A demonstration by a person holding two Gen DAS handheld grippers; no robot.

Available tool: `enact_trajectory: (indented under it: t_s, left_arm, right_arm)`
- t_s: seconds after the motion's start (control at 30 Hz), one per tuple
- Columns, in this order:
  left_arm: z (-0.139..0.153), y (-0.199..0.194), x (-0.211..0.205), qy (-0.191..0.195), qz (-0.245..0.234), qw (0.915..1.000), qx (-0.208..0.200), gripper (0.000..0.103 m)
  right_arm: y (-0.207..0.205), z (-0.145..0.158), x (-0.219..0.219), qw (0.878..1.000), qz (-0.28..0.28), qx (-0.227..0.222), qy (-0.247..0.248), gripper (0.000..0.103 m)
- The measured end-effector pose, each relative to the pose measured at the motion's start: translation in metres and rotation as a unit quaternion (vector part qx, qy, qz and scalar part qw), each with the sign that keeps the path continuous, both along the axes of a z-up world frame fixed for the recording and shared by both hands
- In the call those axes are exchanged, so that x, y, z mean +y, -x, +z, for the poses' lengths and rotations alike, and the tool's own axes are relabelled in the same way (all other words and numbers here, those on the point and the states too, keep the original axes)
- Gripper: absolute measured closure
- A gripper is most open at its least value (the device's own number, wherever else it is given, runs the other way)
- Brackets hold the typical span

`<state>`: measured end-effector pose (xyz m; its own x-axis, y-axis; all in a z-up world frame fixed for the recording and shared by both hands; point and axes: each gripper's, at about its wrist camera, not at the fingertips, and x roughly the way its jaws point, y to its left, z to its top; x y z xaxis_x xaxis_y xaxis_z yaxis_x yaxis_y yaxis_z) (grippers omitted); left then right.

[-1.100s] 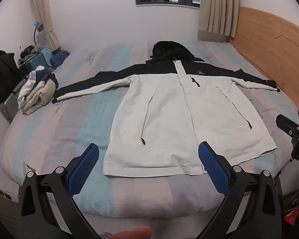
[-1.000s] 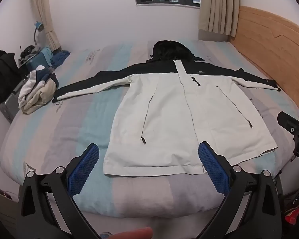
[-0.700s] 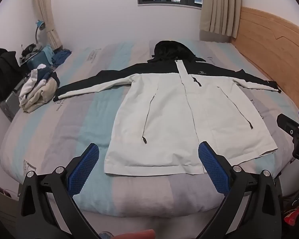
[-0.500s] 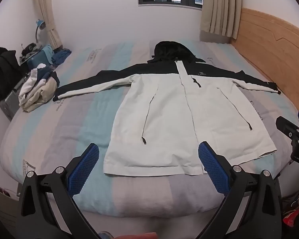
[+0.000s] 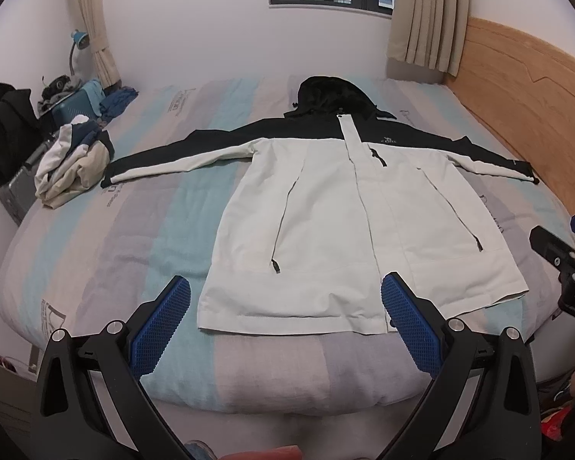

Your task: Fold large clothes

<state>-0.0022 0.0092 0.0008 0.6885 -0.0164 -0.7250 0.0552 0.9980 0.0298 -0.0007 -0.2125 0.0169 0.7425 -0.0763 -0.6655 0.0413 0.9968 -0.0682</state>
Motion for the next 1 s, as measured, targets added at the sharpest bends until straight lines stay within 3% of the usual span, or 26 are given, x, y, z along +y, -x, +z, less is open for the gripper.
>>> enact_trajectory:
  t_s: [1.0]
  left_arm:
    - [0.004, -0.001, -0.009, 0.006, -0.005, 1.0000, 0.001, 0.006]
  right_arm:
    - [-0.001, 0.009, -0.017, 1.000, -0.017, -0.005, -0.020, 0.007]
